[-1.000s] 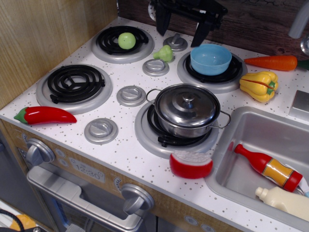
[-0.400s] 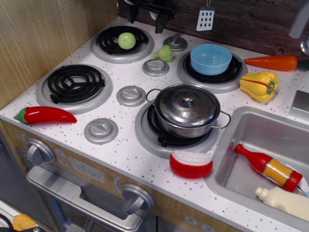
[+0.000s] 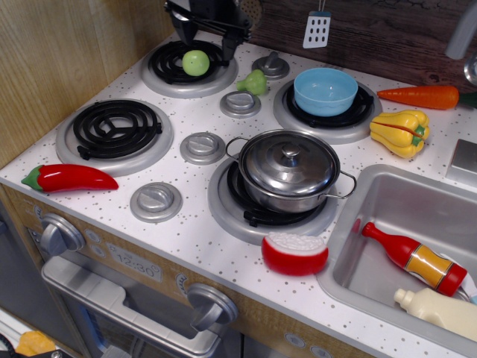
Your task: Put pear in bowl
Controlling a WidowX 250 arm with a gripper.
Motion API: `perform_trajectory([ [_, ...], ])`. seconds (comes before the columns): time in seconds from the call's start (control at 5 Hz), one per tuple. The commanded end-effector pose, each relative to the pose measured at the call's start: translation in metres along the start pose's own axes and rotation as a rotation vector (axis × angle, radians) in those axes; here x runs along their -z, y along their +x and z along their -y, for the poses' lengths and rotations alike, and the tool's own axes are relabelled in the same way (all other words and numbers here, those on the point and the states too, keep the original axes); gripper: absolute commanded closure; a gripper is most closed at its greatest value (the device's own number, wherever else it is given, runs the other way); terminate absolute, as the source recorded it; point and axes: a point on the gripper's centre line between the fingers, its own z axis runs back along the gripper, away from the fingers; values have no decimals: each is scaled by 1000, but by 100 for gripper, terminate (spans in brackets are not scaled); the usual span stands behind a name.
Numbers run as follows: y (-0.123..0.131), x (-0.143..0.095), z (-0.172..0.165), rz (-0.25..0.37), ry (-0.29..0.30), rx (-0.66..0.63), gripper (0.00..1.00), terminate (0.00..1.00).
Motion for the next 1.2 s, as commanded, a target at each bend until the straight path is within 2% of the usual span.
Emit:
perform_trajectory([
  [0.0,7,12,-16,76,43,42,0,0],
  [0.2,5,24,-20,74,17,50,0,0],
  [0.6,10,43,-36,79,23,71,0,0],
  [1.0,19,59,-43,75,-24,57,0,0],
])
